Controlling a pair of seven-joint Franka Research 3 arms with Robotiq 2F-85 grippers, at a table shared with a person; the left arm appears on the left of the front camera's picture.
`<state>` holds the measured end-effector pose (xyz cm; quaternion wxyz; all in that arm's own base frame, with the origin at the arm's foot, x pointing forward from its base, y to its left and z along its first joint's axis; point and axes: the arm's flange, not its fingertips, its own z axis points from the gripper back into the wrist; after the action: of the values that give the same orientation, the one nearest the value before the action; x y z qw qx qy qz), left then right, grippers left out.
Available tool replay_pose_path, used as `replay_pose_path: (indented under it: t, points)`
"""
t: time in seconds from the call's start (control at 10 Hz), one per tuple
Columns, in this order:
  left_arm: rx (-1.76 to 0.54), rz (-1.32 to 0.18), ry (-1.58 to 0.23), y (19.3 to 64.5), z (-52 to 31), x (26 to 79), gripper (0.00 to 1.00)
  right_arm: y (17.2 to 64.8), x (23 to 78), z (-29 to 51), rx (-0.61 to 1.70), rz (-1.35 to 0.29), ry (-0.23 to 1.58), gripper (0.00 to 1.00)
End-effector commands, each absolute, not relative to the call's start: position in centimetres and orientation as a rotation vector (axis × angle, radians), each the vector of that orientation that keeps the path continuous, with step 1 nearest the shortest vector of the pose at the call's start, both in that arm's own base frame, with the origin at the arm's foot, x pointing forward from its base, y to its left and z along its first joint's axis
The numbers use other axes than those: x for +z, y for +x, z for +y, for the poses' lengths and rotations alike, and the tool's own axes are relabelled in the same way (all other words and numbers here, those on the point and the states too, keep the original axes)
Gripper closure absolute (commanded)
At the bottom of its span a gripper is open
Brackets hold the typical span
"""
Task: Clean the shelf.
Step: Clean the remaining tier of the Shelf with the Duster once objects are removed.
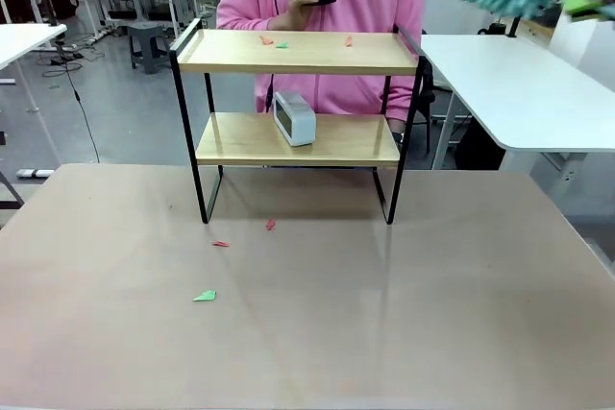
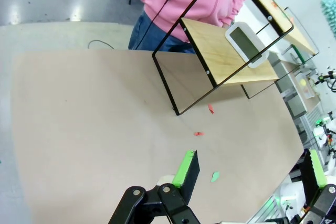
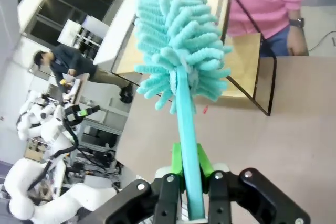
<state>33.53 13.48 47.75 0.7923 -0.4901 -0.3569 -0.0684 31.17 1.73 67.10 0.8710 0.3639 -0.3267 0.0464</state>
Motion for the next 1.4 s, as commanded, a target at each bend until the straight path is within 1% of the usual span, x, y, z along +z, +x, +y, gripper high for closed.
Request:
replay_pose_path:
  t: [0.0, 0.1, 0.2, 0.3, 0.4, 0.6, 0.8, 1.1, 1.3]
  points:
    - [-0.165, -0.795, -1.063, 33.6, 13.3, 47.8, 0.0, 31.0, 67.3, -1.3, 0.06, -0.668, 0.808, 0.88]
    - [-0.165, -0.795, -1.063, 33.6, 13.3, 47.8, 0.0, 31.0, 67.3, -1.3, 0.06, -0.668, 0.808, 0.88]
    - [-0.165, -0.795, -1.063, 33.6, 13.3, 47.8, 0.0, 31.2, 66.8, 2.4, 0.103, -0.68, 0.758, 0.88]
    - [-0.165, -0.795, -1.063, 33.6, 13.3, 47.8, 0.0, 30.6, 65.9, 2.9, 0.074, -0.629, 0.691, 0.88]
    - [-0.165, -0.795, -1.063, 33.6, 13.3, 47.8, 0.0, 30.5, 66.0, 4.4, 0.087, -0.611, 0.64, 0.88]
    - [-0.165, -0.795, -1.063, 33.6, 13.3, 47.8, 0.0, 31.9, 66.7, 7.4, 0.067, -0.606, 0.574, 0.88]
    - [-0.165, -0.795, -1.063, 33.6, 13.3, 47.8, 0.0, 32.9, 66.0, 10.9, 0.078, -0.588, 0.53, 0.88]
    - [-0.165, -0.795, -1.063, 33.6, 13.3, 47.8, 0.0, 34.2, 65.0, 13.7, 0.023, -0.636, 0.462, 0.88]
    - [-0.165, -0.795, -1.063, 33.6, 13.3, 47.8, 0.0, 34.4, 65.0, 14.4, 0.037, -0.664, 0.471, 0.88]
